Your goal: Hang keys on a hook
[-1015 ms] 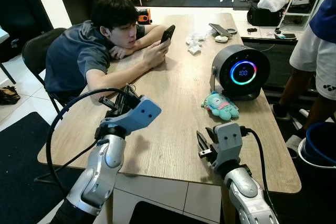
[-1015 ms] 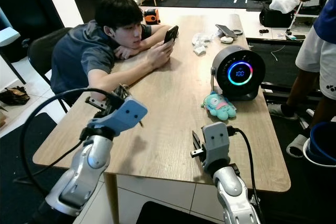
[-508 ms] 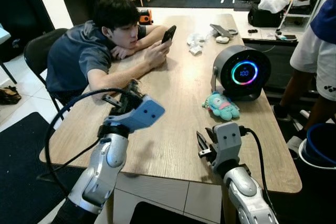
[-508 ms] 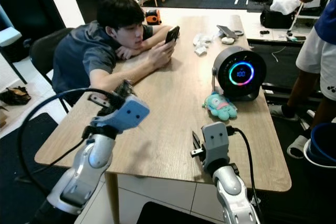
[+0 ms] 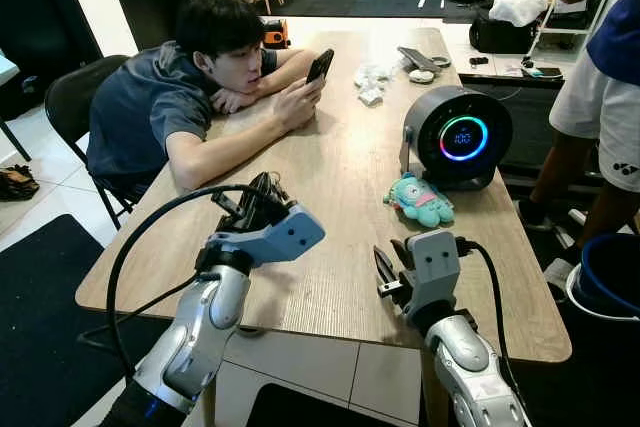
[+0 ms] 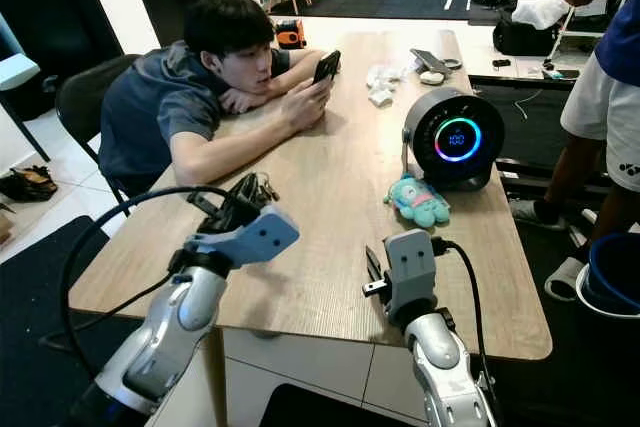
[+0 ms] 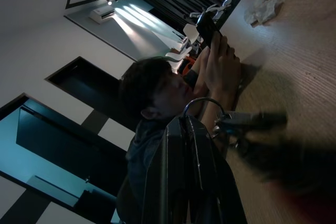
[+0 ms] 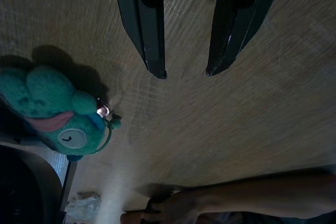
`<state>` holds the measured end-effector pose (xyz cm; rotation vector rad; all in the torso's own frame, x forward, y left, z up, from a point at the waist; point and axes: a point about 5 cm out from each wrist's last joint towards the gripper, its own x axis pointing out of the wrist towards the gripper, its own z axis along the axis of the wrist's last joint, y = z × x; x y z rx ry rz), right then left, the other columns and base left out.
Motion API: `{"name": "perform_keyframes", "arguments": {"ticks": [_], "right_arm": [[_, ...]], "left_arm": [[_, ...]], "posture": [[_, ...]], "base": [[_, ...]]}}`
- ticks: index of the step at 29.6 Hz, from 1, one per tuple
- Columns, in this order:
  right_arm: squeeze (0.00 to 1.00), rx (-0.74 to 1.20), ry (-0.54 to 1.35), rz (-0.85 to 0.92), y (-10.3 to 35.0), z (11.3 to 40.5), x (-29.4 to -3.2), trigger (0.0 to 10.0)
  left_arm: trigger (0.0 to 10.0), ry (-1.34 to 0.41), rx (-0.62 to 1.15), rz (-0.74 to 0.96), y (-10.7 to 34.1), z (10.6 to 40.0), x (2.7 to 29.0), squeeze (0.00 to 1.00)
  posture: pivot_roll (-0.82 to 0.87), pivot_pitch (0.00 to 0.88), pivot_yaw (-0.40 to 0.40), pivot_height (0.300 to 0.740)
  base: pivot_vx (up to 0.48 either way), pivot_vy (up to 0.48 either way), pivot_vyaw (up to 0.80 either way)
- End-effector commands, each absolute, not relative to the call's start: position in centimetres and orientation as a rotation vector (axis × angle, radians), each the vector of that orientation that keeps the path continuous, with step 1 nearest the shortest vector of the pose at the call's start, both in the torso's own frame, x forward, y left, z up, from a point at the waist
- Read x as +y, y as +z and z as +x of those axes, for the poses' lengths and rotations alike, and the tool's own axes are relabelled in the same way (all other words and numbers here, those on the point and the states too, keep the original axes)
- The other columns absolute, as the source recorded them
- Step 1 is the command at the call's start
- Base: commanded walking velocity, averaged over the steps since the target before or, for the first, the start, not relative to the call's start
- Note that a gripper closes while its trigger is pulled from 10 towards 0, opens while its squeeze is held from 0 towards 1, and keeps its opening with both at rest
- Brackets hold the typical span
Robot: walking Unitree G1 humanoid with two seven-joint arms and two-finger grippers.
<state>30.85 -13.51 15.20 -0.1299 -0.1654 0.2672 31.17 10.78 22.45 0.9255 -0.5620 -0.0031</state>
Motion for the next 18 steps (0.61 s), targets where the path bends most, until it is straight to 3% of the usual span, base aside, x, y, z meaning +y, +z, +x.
{"name": "perform_keyframes", "arguments": {"ticks": [1,3,7,12,18], "right_arm": [[0.0,-0.147,0.264,-0.121,14.6,30.7,-13.6,10.0],[0.0,-0.147,0.264,-0.122,14.6,30.7,-13.6,10.0],[0.0,-0.149,0.263,-0.122,14.6,30.6,-13.6,10.0],[0.0,-0.153,0.263,-0.121,14.7,30.6,-13.6,10.0],[0.0,-0.183,0.239,-0.112,15.6,30.7,-14.1,10.0]], "left_arm": [[10.0,-0.002,-0.555,0.906,22.3,31.0,11.1,0.0],[10.0,-0.018,-0.524,0.865,22.3,31.0,11.0,0.0],[10.0,-0.002,-0.336,0.537,21.7,31.5,12.1,0.0],[10.0,-0.019,-0.246,0.377,21.0,31.4,12.7,0.0],[10.0,0.084,-0.185,0.204,21.4,31.2,15.3,0.0]], "posture": [[-0.01,0.217,0.113,0.74],[-0.01,0.217,0.114,0.74],[-0.01,0.214,0.114,0.74],[-0.01,0.209,0.113,0.74],[0.0,0.196,0.114,0.74]], "base": [[0.0,0.0,0.0],[0.0,0.0,0.0],[0.0,0.0,0.0],[0.0,0.0,0.0],[0.0,0.0,0.0]]}}
